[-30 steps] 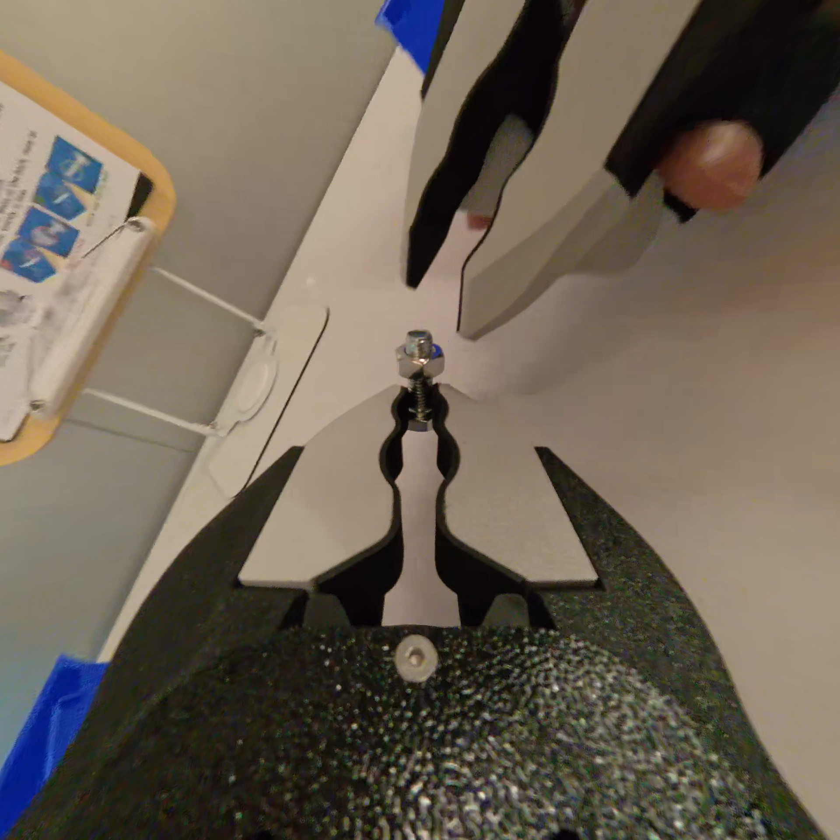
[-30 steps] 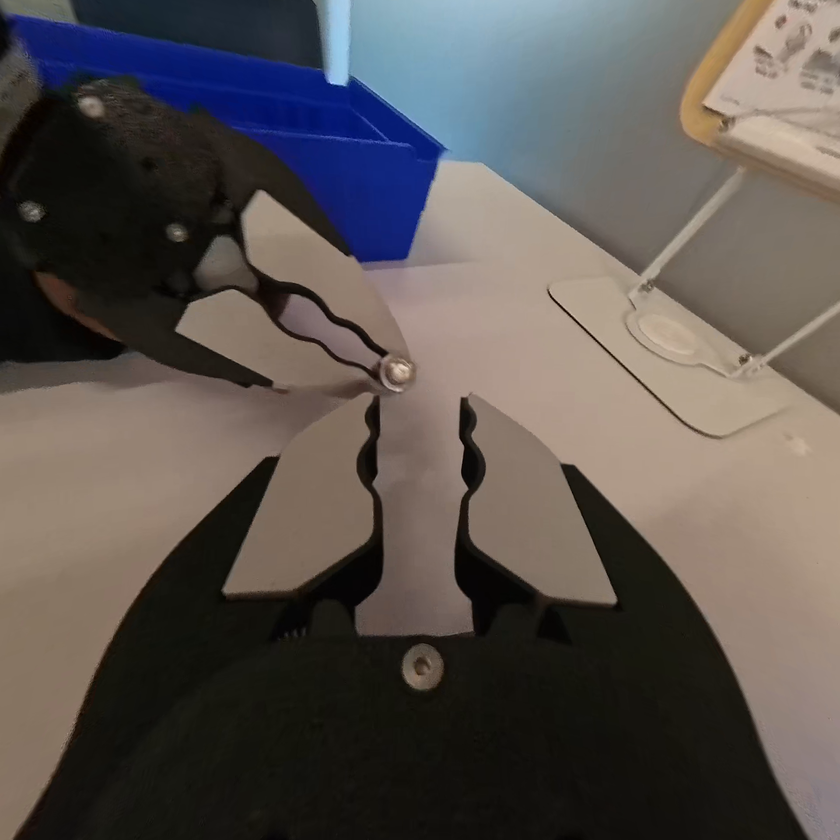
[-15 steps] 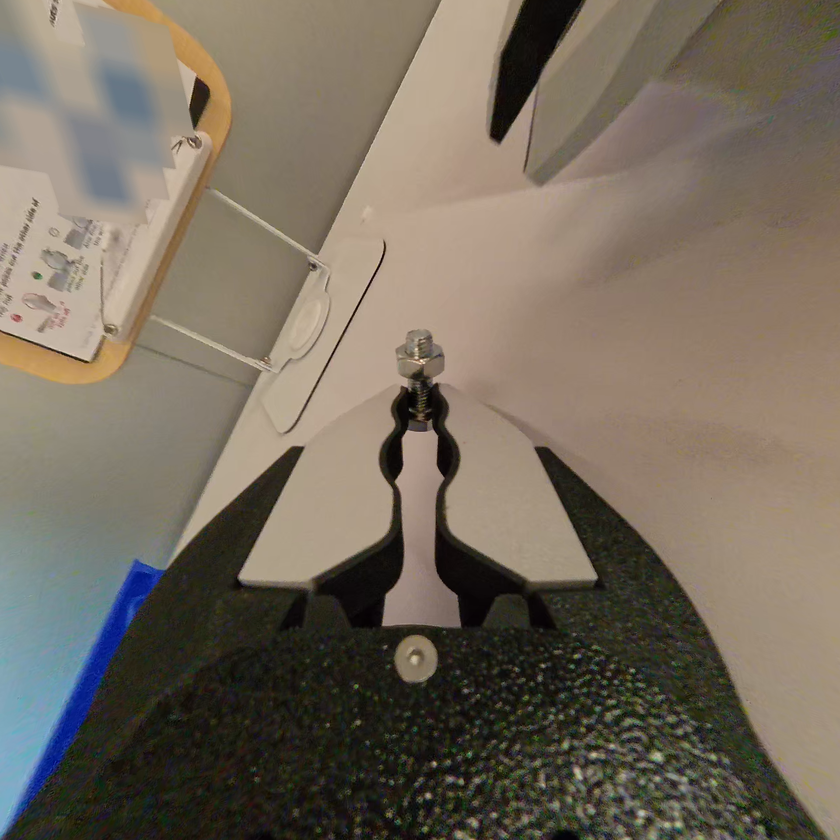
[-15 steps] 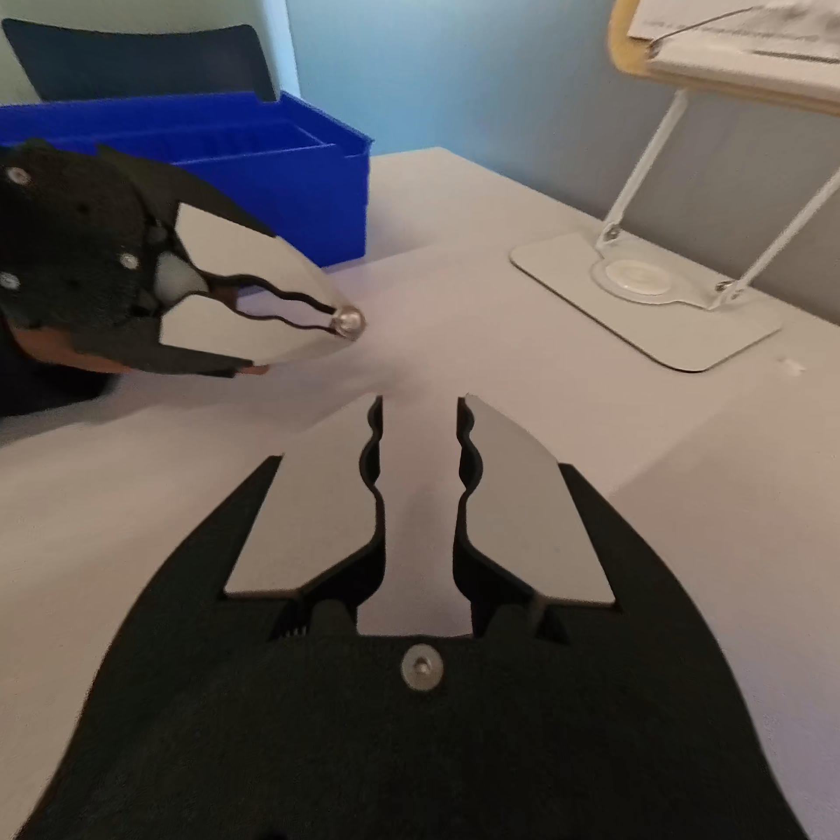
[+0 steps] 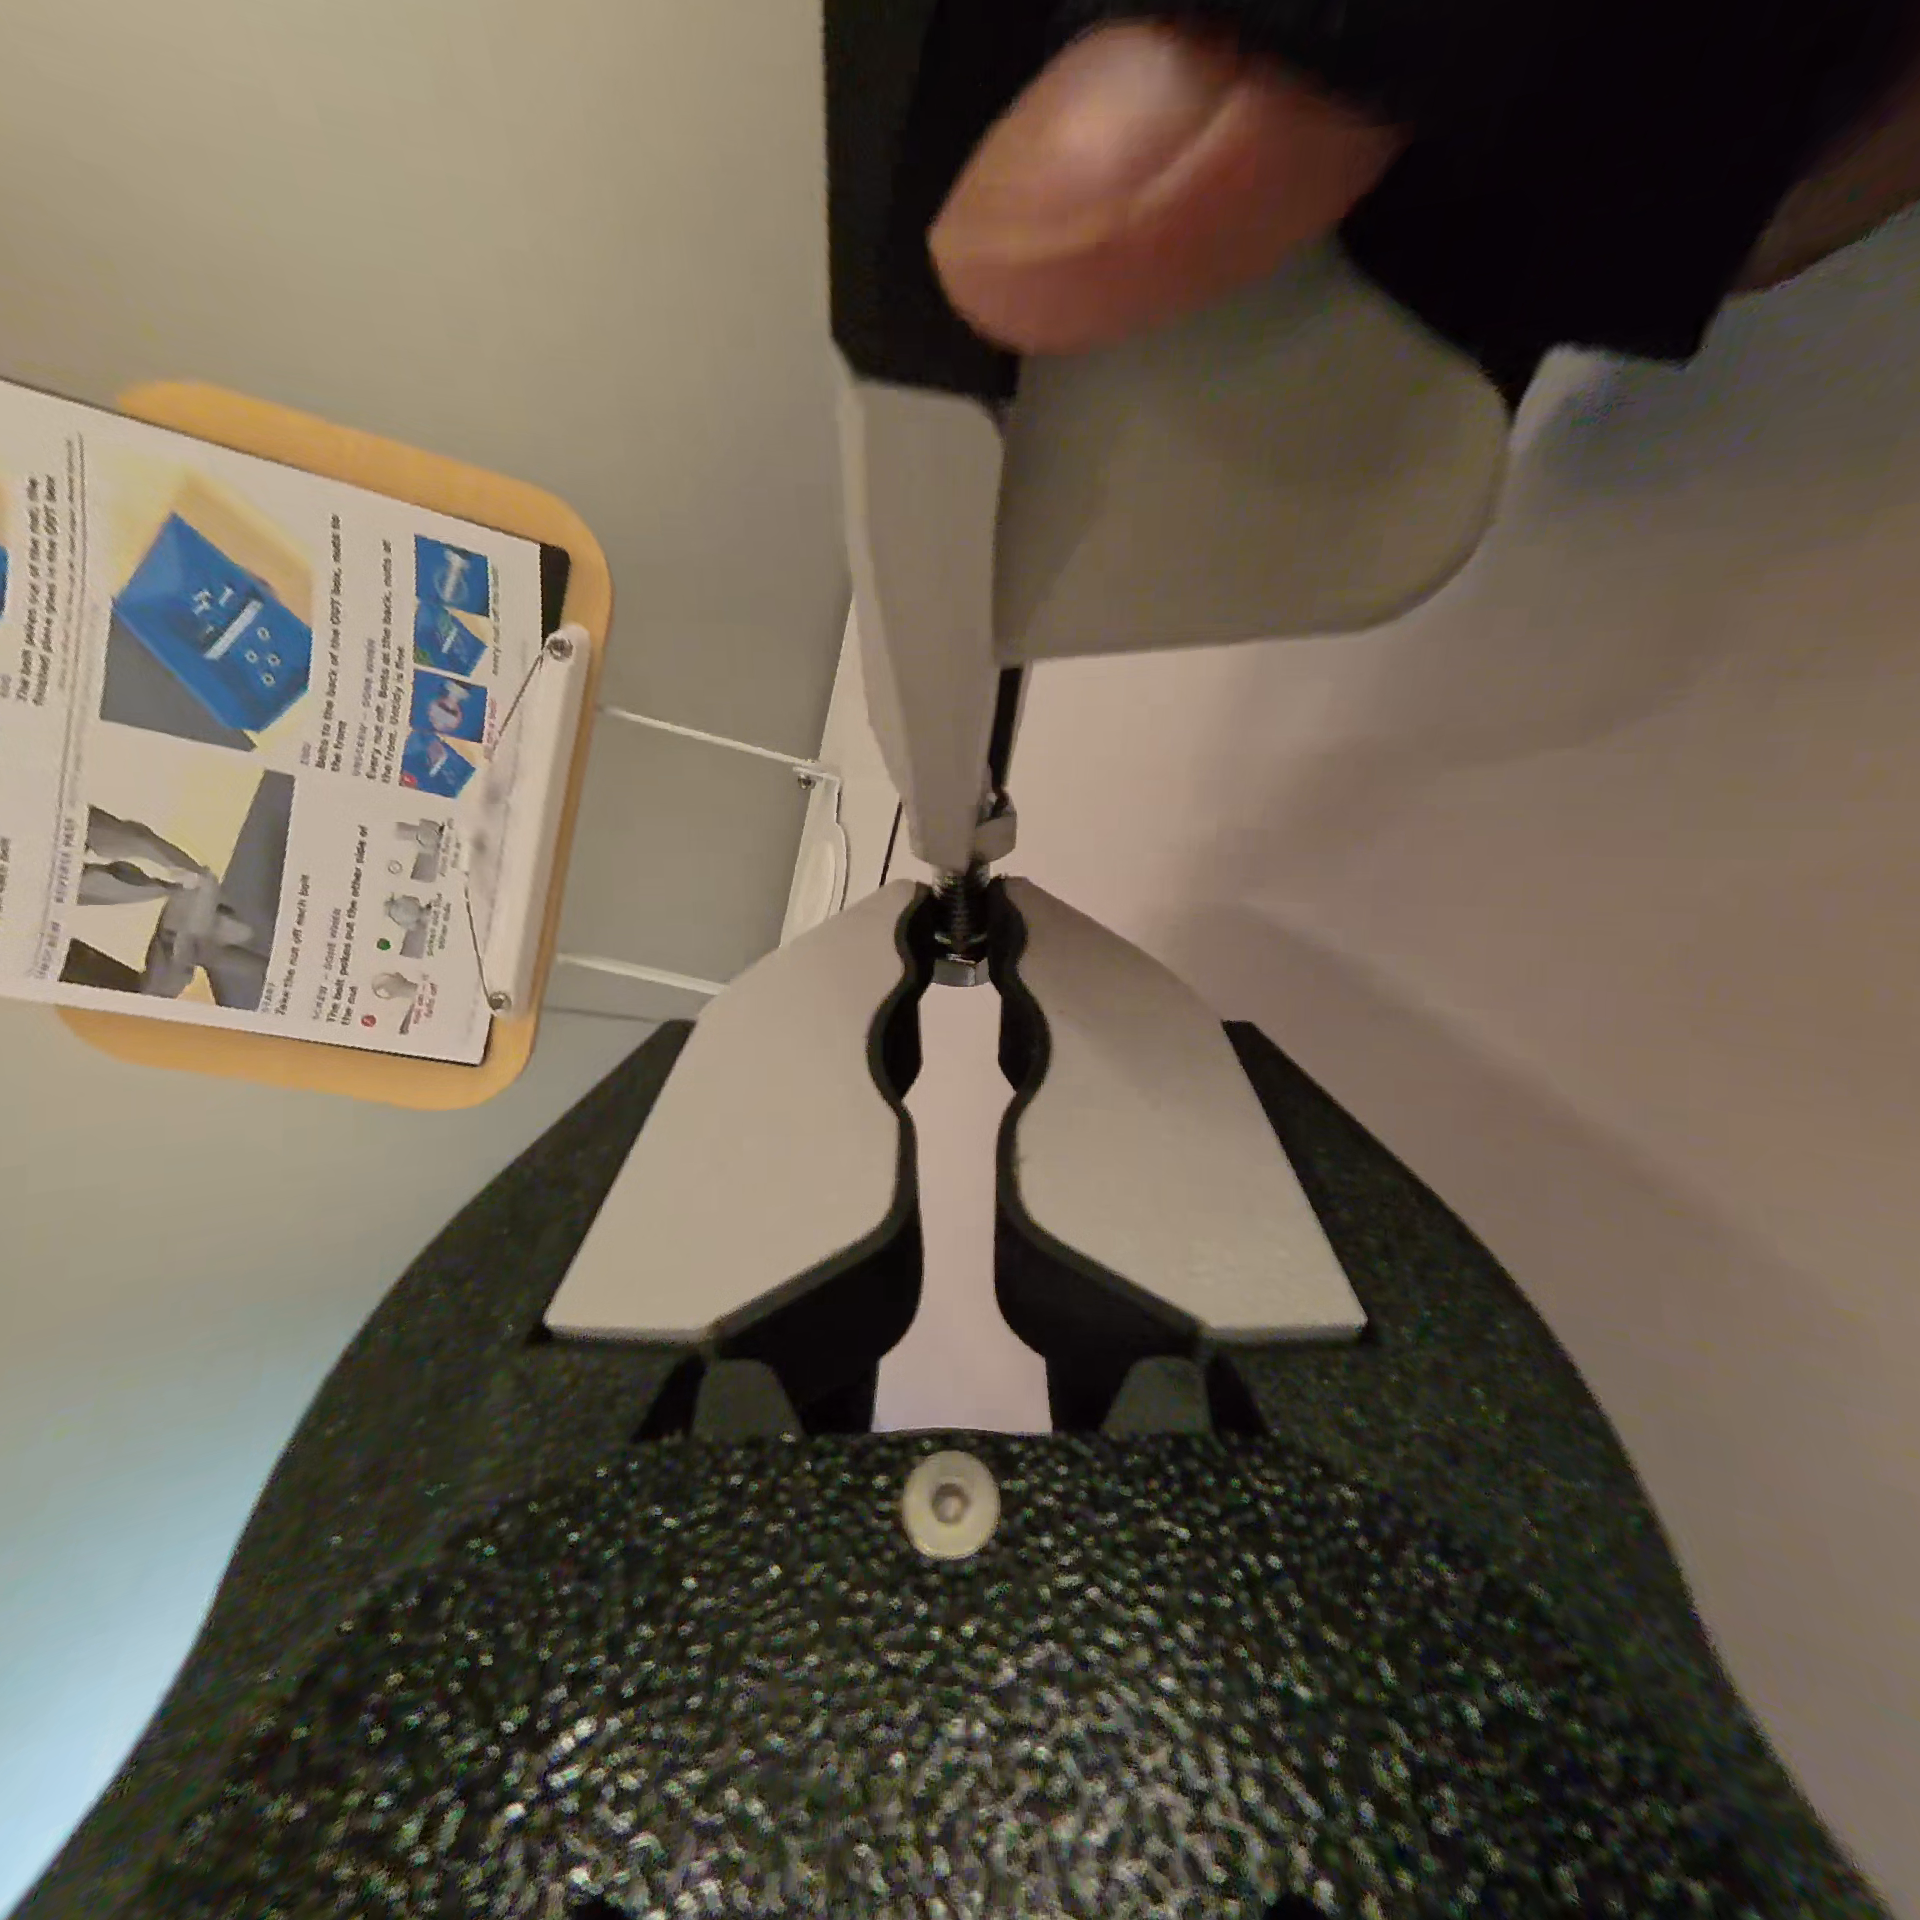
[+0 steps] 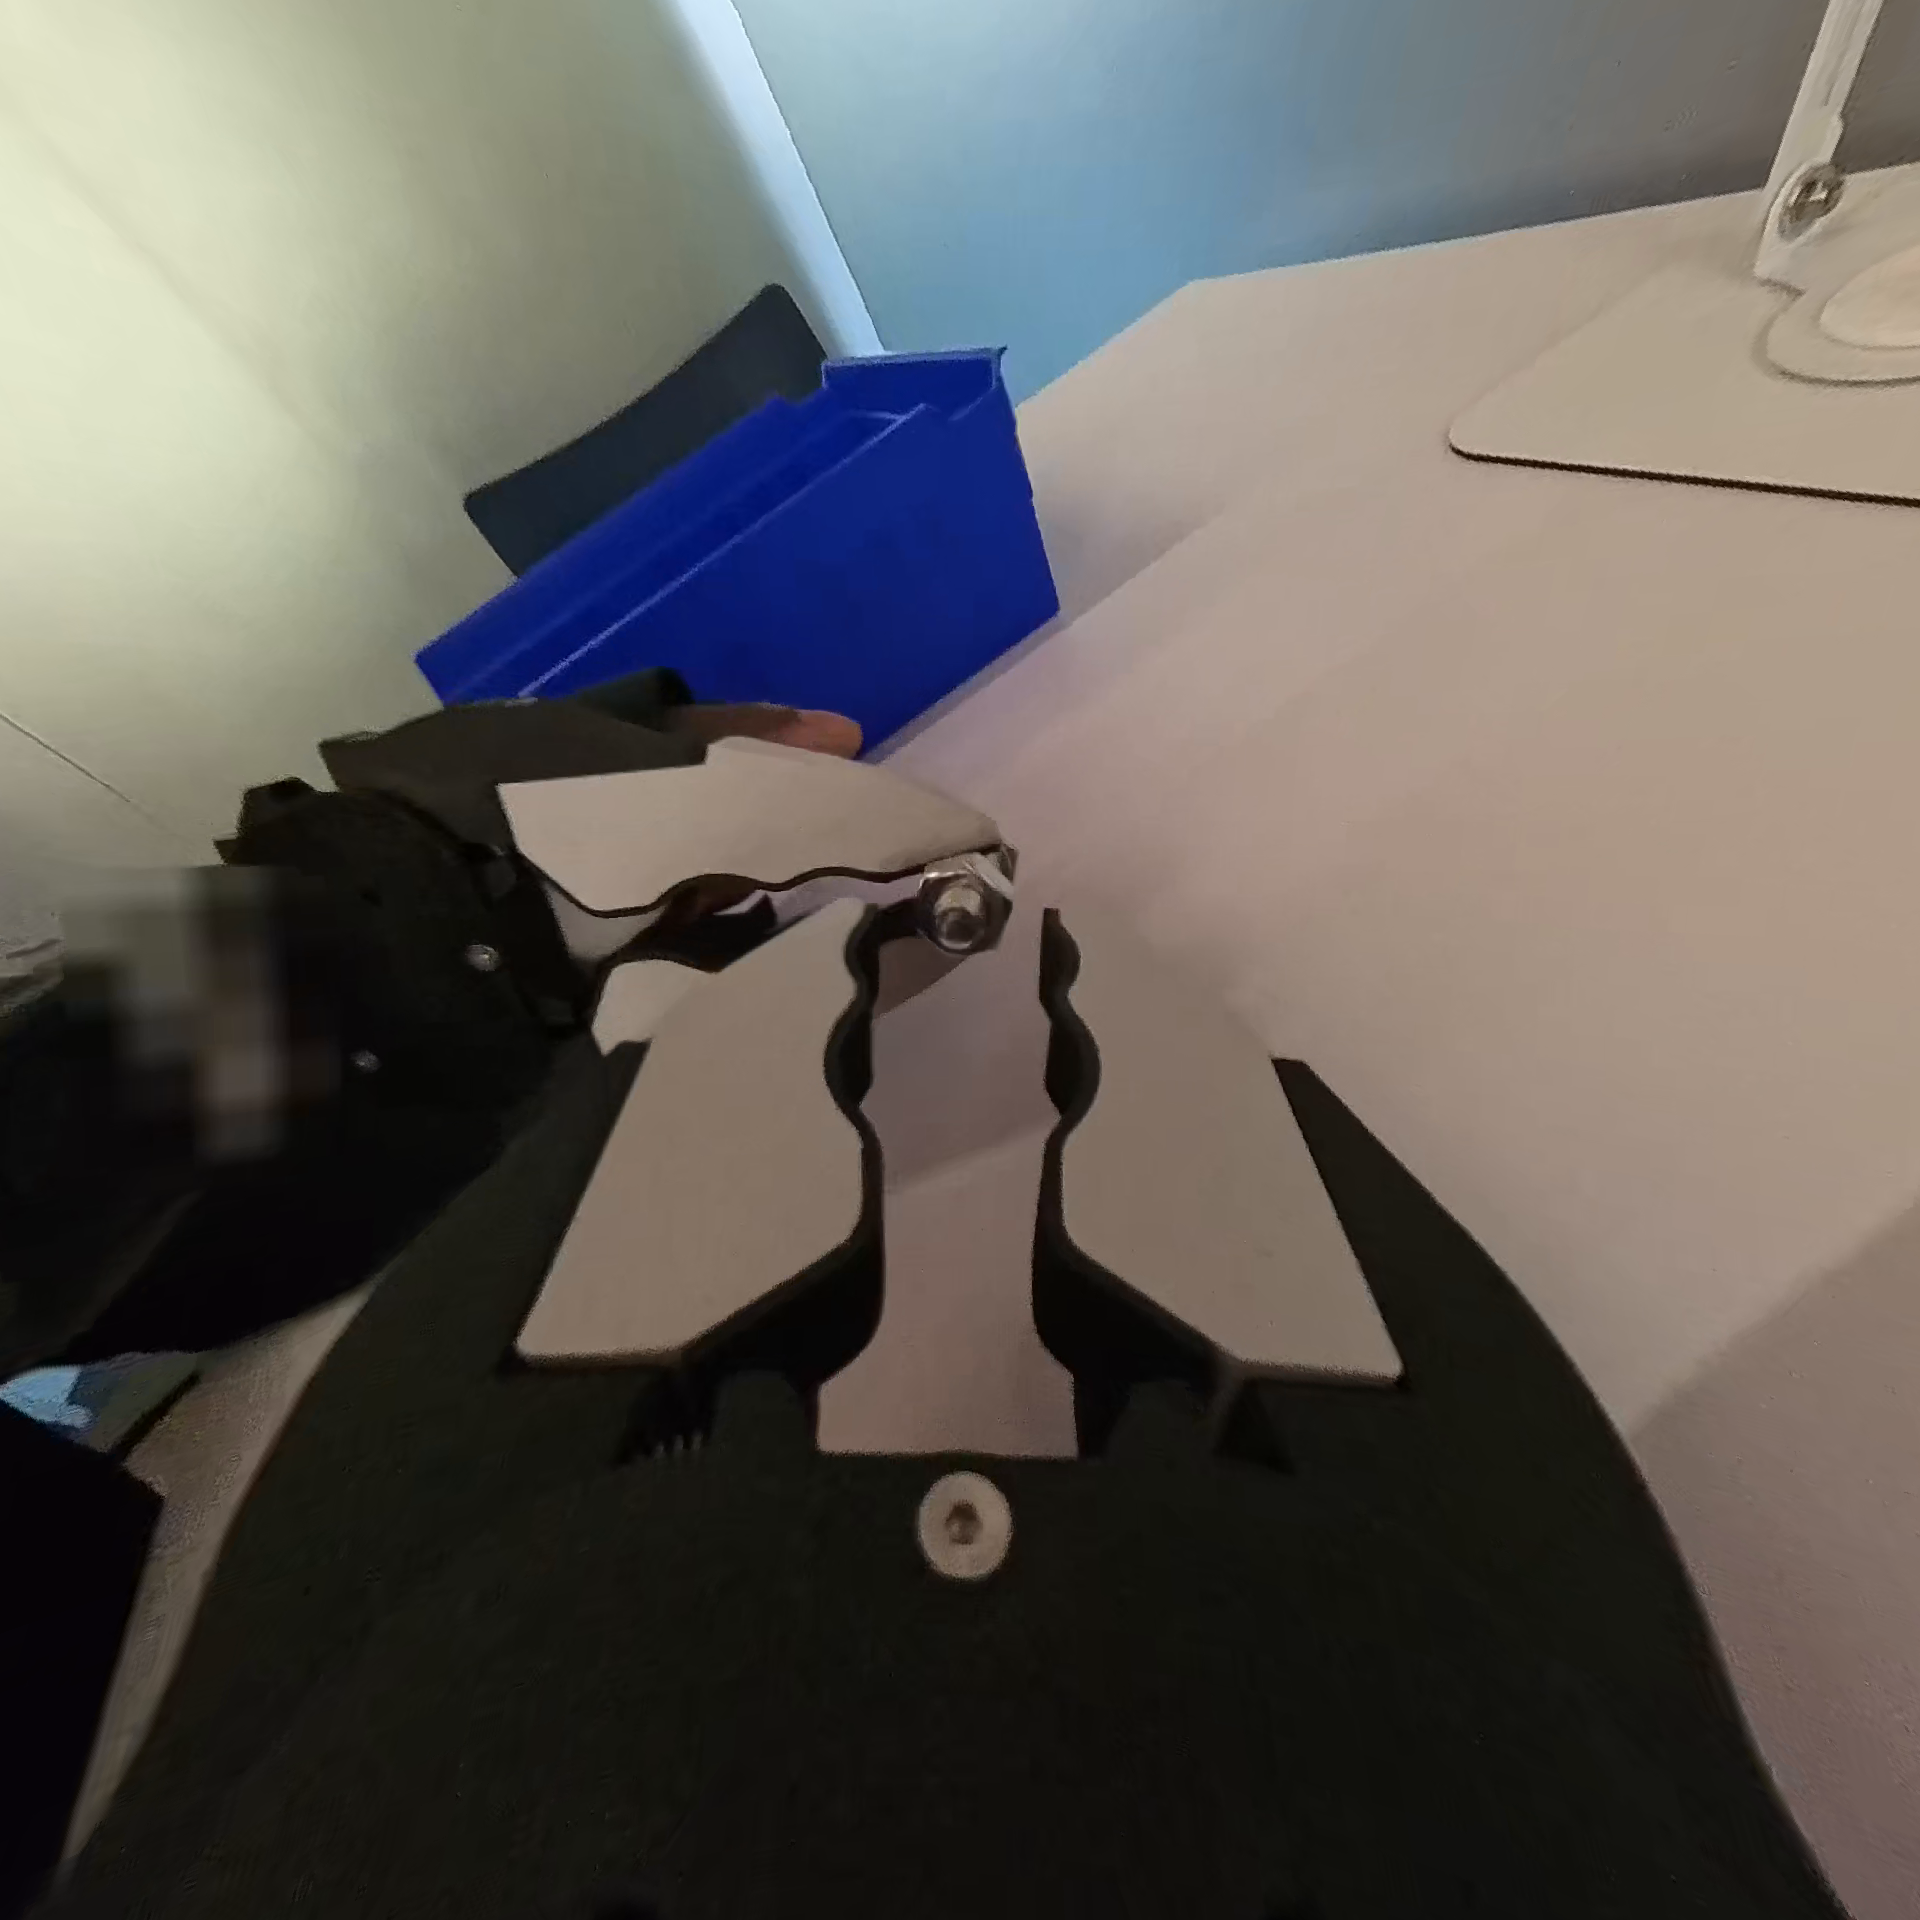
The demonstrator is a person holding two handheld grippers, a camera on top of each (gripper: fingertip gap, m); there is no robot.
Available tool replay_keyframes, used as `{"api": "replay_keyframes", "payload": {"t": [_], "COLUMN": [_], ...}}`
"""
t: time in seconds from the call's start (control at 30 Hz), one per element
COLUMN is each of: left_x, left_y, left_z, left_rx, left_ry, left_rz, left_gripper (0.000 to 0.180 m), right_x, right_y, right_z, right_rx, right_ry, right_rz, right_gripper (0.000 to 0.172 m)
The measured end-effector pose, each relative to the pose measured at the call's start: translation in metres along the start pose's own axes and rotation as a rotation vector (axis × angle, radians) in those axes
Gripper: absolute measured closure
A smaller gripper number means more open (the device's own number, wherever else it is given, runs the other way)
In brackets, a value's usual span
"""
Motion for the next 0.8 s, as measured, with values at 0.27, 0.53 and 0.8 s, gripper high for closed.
{"api": "replay_keyframes", "payload": {"t": [0.27, 0.53, 0.8], "left_x": [-0.007, -0.003, -0.004], "left_y": [-0.005, -0.002, -0.004], "left_z": [0.002, -0.001, 0.003], "left_rx": [-0.086, -0.055, -0.019], "left_ry": [0.211, 0.196, 0.094], "left_rz": [0.196, 0.238, 0.031], "left_gripper": [0.172, 0.172, 0.172], "right_x": [0.009, 0.015, 0.009], "right_y": [0.003, -0.006, 0.004], "right_z": [0.007, 0.010, 0.001], "right_rx": [0.125, 0.096, 0.133], "right_ry": [-0.006, 0.034, 0.019], "right_rz": [0.542, 0.548, 0.314], "right_gripper": [0.155, 0.133, 0.153]}}
Point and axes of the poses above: each gripper's, where its closed fingertips meet, z back along the fingers, y out of its underside, x = y × z across the jaws, the point moved 6 cm from there along z, back along the fingers, and after that the axes turned 10 degrees about z, right-handed, at the moved point
